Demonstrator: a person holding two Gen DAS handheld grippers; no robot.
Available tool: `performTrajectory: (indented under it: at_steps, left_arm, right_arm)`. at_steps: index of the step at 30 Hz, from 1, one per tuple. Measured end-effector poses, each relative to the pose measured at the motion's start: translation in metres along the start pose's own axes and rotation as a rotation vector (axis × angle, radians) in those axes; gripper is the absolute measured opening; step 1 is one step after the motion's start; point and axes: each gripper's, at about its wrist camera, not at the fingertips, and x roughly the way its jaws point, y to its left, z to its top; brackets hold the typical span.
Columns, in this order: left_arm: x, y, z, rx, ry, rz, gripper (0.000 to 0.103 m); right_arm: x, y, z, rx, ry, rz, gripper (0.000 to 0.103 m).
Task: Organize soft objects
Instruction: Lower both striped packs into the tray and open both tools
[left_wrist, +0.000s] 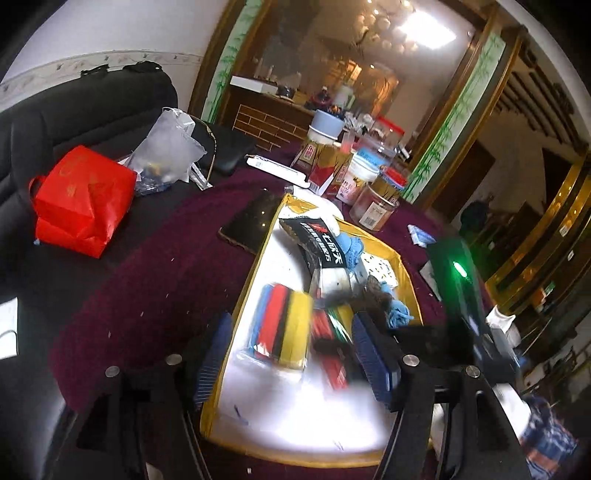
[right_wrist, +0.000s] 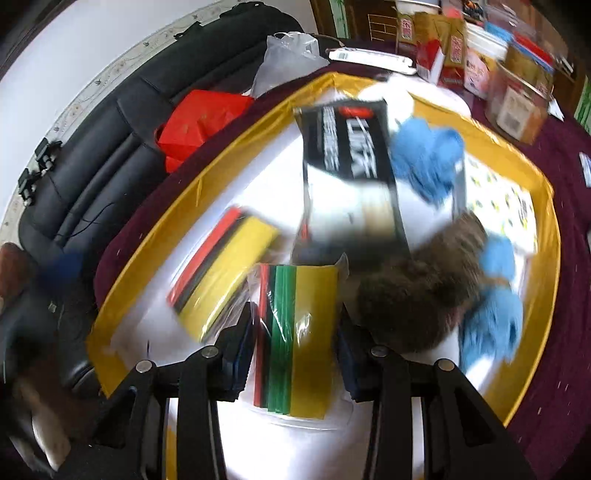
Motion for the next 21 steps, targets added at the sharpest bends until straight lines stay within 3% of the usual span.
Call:
performTrajectory:
  at_steps: [6,8,10,14,21]
  left_arm:
    - [-0.010,0.003,-0.013,-0.039,-0.014,-0.021,0.074]
    - [-0.014,0.000,-0.014,-0.042,-0.025,-0.026,0.076]
    - [-0.017,-0.004,-0.017,-0.036,-0.037,-0.022,0.080]
    - [-0.018,-0.017,-0.021,-0.001,-0.050,0.011,0.081]
    - [-0.020,-0.065,-0.043,0.143,-0.089,0.145,0.081]
  right_arm:
    - [0.007,0.000,0.020,-0.020,-0.041,-0.051,0.040]
    - [-0.003,-0.008,0.017,0.020,-0.068,-0.010,0.046]
    - [-0.023,-0.017,0.012,0.049,-0.112,0.034,0.062]
    - [-0.073,-0.033,-0.010,0.057,-0.224,0.035,0.068]
    - [-0.131,-0.088,-0.078,0.153,-0.347,-0.018,0.074]
